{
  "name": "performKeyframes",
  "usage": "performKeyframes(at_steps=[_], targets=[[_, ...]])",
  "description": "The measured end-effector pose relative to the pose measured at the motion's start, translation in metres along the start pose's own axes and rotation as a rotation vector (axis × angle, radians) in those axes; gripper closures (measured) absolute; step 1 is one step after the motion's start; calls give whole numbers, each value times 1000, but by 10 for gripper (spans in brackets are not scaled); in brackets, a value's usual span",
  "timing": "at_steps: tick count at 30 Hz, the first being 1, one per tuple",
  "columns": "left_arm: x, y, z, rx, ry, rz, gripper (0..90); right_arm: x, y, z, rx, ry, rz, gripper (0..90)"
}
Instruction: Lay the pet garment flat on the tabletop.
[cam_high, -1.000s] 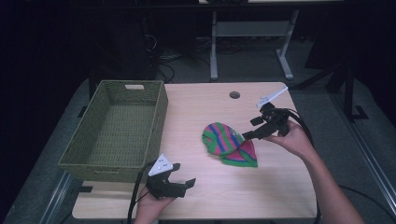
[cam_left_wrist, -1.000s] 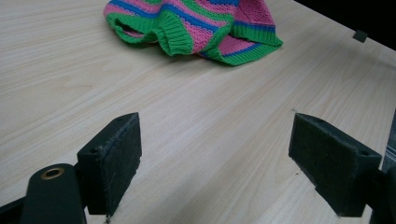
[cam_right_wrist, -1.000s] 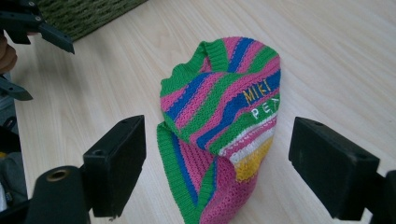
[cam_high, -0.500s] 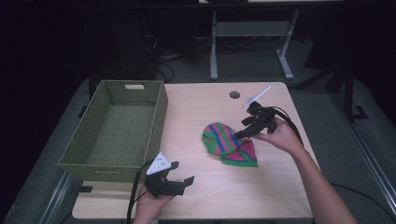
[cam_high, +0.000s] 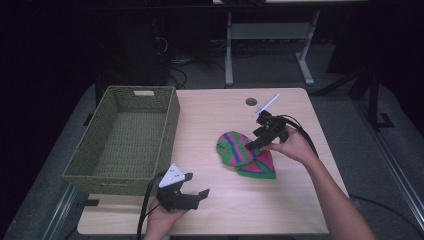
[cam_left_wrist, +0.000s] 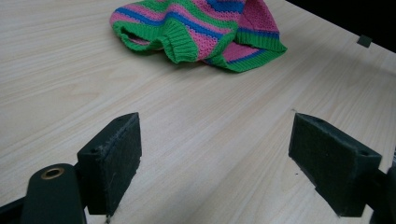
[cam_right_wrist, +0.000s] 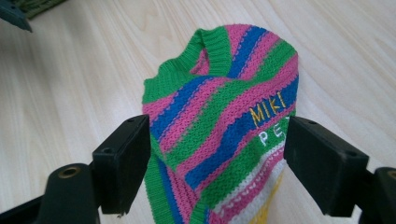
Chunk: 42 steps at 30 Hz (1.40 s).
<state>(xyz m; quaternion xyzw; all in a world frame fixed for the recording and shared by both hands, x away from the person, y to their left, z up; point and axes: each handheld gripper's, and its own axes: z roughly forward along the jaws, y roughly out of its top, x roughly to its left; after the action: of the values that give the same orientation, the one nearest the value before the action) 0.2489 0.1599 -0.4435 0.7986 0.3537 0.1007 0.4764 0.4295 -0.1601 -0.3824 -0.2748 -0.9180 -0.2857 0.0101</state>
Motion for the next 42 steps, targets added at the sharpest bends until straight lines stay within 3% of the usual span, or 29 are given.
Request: performKeyframes(at_steps=[6,13,19,24,29,34,42], targets=[[0,0,-1,-10,-4,-14,168,-6,2,13,13,-1,32,248],[-1,0,0,-8,1,-11,168,-8,2,28,64,-26,23,290],[-1,0,-1,-3,9,-5,168,-7,1,36,66,-23,29,307],[-1,1,-2,-10,16,-2,168,-2,1,48,110,-48,-10,367],[-1,0,-1,1,7,-3,168,-4,-2,58,131,-53,-3,401],[-1,0,-1,7,6,0,168,-8,-9,62,110,-51,23,410],[-2,0,1,11,2,0,168,-3,-12,65,100,-105,-9,466]])
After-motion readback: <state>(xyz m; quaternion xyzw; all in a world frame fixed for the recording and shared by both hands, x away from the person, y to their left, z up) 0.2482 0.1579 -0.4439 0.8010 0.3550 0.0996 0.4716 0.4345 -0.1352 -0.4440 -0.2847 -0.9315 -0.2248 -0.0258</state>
